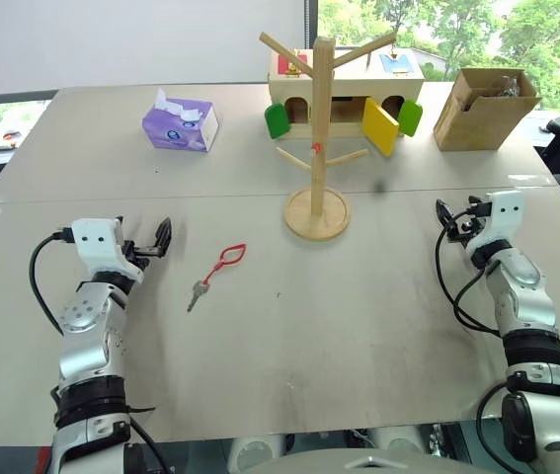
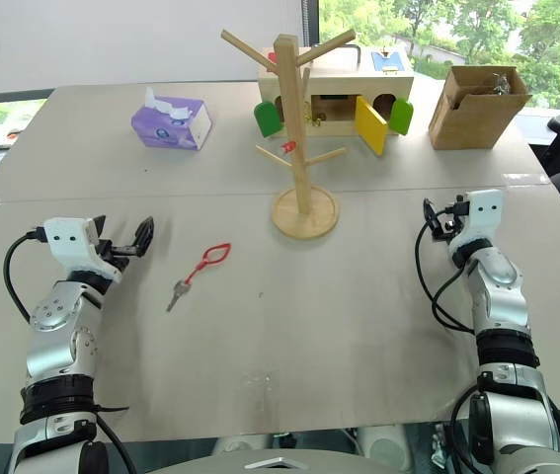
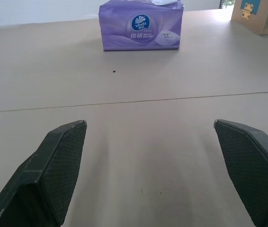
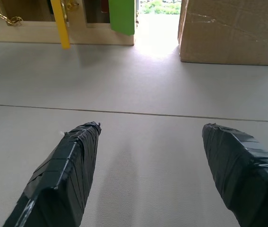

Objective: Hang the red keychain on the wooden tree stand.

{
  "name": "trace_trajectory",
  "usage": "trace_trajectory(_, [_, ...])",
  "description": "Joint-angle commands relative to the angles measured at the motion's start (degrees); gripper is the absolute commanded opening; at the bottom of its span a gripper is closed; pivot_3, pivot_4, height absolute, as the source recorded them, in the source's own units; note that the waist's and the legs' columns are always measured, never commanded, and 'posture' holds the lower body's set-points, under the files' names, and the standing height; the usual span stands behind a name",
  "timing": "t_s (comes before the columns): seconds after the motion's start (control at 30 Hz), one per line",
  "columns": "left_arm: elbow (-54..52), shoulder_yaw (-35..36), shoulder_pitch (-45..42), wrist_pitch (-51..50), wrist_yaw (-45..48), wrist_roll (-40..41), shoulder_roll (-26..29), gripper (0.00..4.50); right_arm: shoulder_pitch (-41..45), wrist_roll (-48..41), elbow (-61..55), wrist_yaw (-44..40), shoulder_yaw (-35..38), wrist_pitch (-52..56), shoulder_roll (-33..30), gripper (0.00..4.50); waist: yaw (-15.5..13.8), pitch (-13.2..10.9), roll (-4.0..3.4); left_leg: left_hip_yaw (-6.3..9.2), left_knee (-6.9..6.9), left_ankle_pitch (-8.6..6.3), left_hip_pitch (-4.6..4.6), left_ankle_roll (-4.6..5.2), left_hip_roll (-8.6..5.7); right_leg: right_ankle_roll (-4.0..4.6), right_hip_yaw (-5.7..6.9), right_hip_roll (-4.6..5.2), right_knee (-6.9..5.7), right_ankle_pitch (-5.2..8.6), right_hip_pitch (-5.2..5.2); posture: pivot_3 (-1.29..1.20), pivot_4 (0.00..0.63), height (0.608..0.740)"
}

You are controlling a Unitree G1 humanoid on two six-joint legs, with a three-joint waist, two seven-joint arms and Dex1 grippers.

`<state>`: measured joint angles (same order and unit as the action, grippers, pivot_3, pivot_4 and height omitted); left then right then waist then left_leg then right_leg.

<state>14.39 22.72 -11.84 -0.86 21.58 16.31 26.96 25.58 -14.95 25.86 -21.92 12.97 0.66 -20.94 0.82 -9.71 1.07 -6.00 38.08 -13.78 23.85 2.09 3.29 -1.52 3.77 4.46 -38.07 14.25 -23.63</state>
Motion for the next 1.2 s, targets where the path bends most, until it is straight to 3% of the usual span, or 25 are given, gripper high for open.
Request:
trace_trajectory(0.03, [-1.84, 1.19, 0.22, 0.83, 0.46, 0.95, 0.85, 4.5, 0.9, -0.42, -0.97, -0.15, 1.41, -1.28, -0.92, 3.7, -0.01, 0.0, 0.0, 0.0, 0.0, 0.0, 0.0, 0.0, 0.0, 0.0, 0.0, 0.0, 0.0, 0.0, 0.0, 0.0, 0.15, 0.74])
trace_trajectory(0.77, [-3.47, 0.12, -0.28, -0.27, 0.49, 1.92, 0.63, 4.5, 0.07, -0.72, -2.25, -1.43, 1.13, -1.59, -1.16, 3.7, 0.0, 0.0, 0.0, 0.0, 0.0, 0.0, 0.0, 0.0, 0.0, 0.0, 0.0, 0.0, 0.0, 0.0, 0.0, 0.0, 0.15, 0.74])
trace_trajectory(0.9, [-4.38, -0.37, -0.48, -1.4, 1.45, 2.86, 0.39, 4.5, -4.56, -3.78, -9.44, -15.78, -2.71, -1.77, -4.45, 3.7, -0.16, 0.0, 0.0, 0.01, -0.01, 0.0, 0.0, 0.01, 0.0, 0.0, 0.01, 0.0, 0.01, 0.0, 0.0, 0.0, 0.15, 0.74])
trace_trajectory(1.03, [-5.25, -1.47, -1.69, -3.03, 3.11, 3.54, 0.51, 4.5, -16.41, -8.46, -20.54, -39.57, -8.36, -3.49, -13.52, 3.7, -0.62, 0.0, 0.02, 0.09, -0.02, -0.04, 0.04, 0.06, -0.03, -0.01, 0.09, 0.04, 0.08, 0.01, 0.05, 0.0, 0.15, 0.74])
trace_trajectory(1.2, [-8.46, -2.05, -1.81, -5.35, 3.94, 4.89, 0.13, 4.5, -22.47, -9.3, -24.86, -51.01, -11.16, -9.35, -17.27, 3.7, 0.12, 0.01, 0.07, 0.12, 0.04, -0.18, -0.06, 0.31, 0.0, -0.03, 0.11, 0.0, 0.09, 0.0, 0.13, 0.0, 0.15, 0.74])
